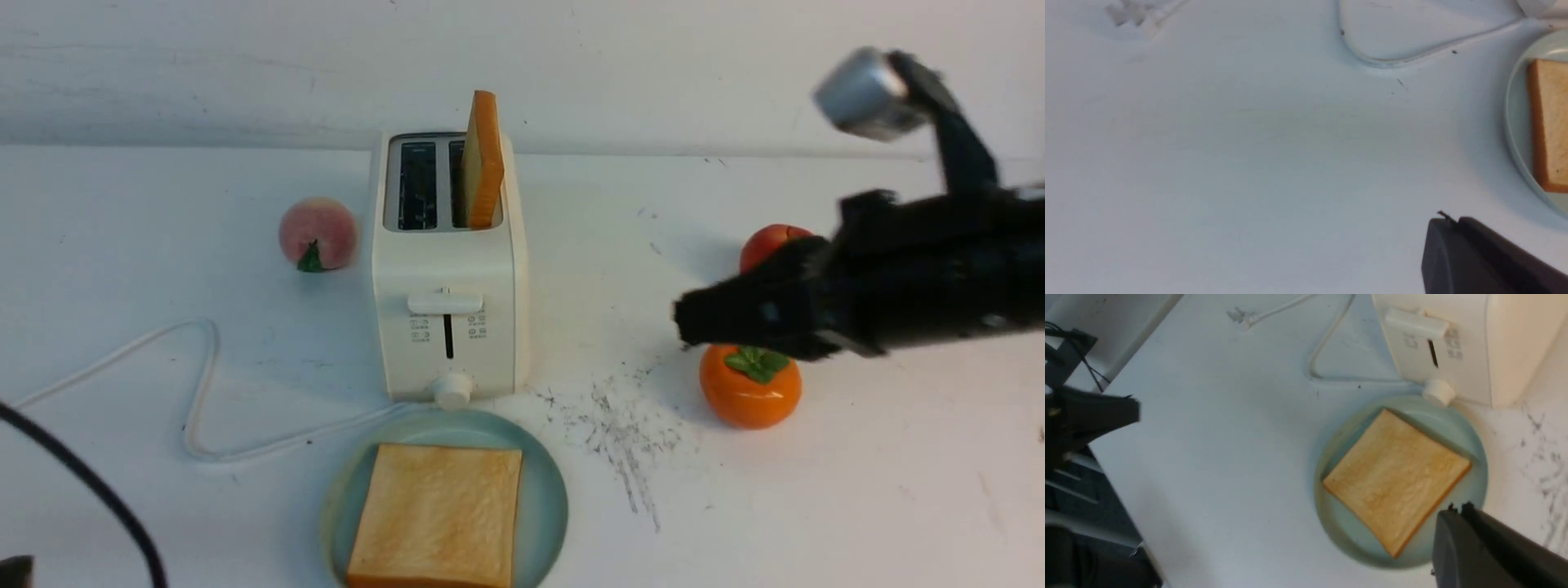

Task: Take toasted bread from bread machine on white table place on plate.
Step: 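Grasp the toast slice in the toaster and pull it up out of the slot with the right gripper, then place the held slice of bread on top of the slice on the plate with the right gripper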

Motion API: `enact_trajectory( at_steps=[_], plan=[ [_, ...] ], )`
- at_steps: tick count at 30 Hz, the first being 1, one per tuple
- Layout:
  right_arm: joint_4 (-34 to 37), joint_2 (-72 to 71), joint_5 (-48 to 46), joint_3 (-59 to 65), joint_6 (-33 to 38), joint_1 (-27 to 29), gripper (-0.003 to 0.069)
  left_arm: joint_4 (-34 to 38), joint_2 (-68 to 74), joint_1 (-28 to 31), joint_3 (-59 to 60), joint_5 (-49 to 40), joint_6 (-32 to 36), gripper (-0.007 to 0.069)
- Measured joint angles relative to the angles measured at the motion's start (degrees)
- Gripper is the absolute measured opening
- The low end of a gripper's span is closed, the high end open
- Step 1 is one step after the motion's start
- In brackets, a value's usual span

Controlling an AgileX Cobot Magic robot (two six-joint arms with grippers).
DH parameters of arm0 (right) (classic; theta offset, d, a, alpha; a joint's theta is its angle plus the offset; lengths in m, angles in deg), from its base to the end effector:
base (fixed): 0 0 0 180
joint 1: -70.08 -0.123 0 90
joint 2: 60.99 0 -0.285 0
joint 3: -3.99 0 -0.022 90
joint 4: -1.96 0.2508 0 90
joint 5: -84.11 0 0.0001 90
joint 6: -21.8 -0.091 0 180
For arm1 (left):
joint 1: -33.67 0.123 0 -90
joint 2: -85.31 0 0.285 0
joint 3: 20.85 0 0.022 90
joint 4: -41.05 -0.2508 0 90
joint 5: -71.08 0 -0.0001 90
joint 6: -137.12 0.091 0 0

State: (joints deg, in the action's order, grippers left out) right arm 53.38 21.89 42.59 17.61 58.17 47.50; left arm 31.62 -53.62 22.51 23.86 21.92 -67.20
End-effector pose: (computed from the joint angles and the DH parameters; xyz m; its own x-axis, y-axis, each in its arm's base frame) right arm 0.2401 0.1510 0.3541 -0.6164 -0.1464 -0.7737 -0.6498 0.6495 0.3948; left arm 0.0982 -0.0079 0.2872 -0.6870 -0.1791 -0.7043 -0.1139 0.9837 -0.1390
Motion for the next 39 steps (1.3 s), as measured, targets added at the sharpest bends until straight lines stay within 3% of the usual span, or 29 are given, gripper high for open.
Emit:
enact_trajectory(
  at_steps=[4, 8, 12, 13, 19, 22, 24, 26, 28, 30, 31, 32, 34, 39],
  plan=[
    [-5.7, 10.7, 9.7, -10.5, -2.9, -6.2, 0.0012, 2.1, -8.7, 0.0, 0.0, -3.8, -1.4, -0.0014],
    [-7.0, 16.6, 12.1, -16.8, -3.1, -7.2, 0.0044, 3.5, -13.4, 0.0, 0.0, -5.8, -1.2, -0.0014],
    [-7.1, 23.6, 17.7, -24.2, -3.3, -7.4, 0.0156, 5.6, -19.4, 0.0, 0.0, -10.6, -1.0, -0.0014],
    [-7.1, 26.0, 20.7, -26.8, -3.3, -7.4, 0.0237, 5.9, -21.3, 0.0, 0.0, -12.5, -1.0, -0.0014],
    [-6.6, 33.2, 28.6, -31.2, -3.5, -7.4, 0.0494, 6.1, -25.2, 0.0, 0.0, -16.9, -0.9, -0.0014],
    [-4.4, 36.1, 29.7, -31.3, -3.5, -7.4, 0.0568, 6.6, -25.4, 0.0, 0.0, -17.2, -0.9, -0.0014],
    [-3.1, 37.8, 29.6, -31.3, -3.5, -7.4, 0.058, 6.9, -25.4, 0.0, 0.0, -17.2, -0.9, -0.0014],
    [-2.8, 38.7, 29.1, -31.3, -3.2, -7.4, 0.0556, 6.9, -25.4, 0.0, 0.0, -17.0, -0.9, -0.0014],
    [-2.7, 39.0, 28.7, -31.3, -3.0, -7.4, 0.0476, 6.6, -25.4, 0.0, 0.0, -16.7, -0.9, -0.0014],
    [-2.6, 38.6, 28.7, -31.3, -3.0, -7.4, 0.0332, 6.3, -25.4, 0.0, 0.0, -16.4, -0.9, -0.0014],
    [-2.7, 37.8, 28.6, -31.3, -2.8, -7.4, 0.0189, 6.2, -25.4, 0.0, 0.0, -16.3, -0.9, -0.0014],
    [-2.9, 36.9, 28.3, -31.3, -2.5, -7.4, 0.0112, 6.0, -25.4, 0.0, 0.0, -16.2, -0.9, -0.0014],
    [-3.5, 34.9, 27.9, -31.3, -1.8, -7.4, 0.0075, 6.0, -25.4, 0.0, 0.0, -16.2, -0.9, -0.0014],
    [-4.2, 25.2, 23.3, -31.3, -1.1, -7.4, 0.0092, 5.9, -25.4, 0.0, 0.0, -16.2, -0.9, -0.0014]
  ],
)
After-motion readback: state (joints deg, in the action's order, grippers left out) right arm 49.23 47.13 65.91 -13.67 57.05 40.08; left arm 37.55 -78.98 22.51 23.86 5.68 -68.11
